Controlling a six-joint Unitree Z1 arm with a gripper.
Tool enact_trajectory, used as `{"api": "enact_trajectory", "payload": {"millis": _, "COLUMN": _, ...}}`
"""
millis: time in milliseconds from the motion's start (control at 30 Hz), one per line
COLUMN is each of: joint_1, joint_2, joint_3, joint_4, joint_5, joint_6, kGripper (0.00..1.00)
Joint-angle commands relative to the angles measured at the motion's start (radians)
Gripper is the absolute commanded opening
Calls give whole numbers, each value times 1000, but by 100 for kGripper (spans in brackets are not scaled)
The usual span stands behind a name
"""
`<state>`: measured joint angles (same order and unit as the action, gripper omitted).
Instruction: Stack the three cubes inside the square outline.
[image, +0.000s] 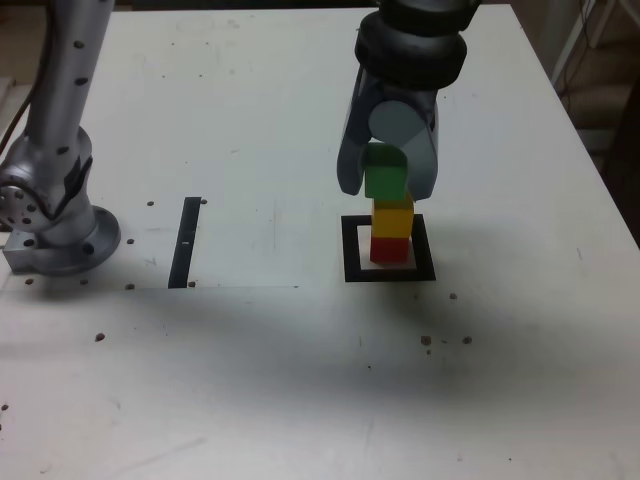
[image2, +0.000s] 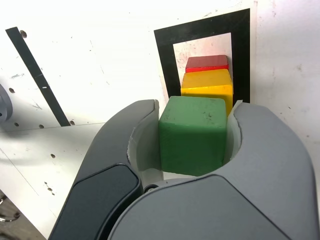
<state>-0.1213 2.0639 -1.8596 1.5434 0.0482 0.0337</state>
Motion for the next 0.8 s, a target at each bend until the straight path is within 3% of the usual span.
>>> {"api": "enact_trajectory", "payload": {"millis": 0, "joint_1": -1, "joint_2": 7, "joint_3": -10, "joint_4": 0, "joint_5": -3, "joint_6": -1, "kGripper": 31}}
{"api": "enact_trajectory", "payload": {"millis": 533, "joint_1": -1, "joint_2": 33, "joint_3": -14, "joint_4": -11, "joint_5": -5, "joint_6": 1, "kGripper": 34}}
{"api": "enact_trajectory", "payload": {"millis": 600, "joint_1": -1, "joint_2": 33, "joint_3": -12, "joint_4": -15, "joint_5": -5, "joint_6": 5, "kGripper": 46}}
{"api": "enact_trajectory", "payload": {"millis": 767, "joint_1": 0, "joint_2": 34, "joint_3": -7, "joint_4": -26, "joint_5": -7, "joint_6": 21, "kGripper": 88}}
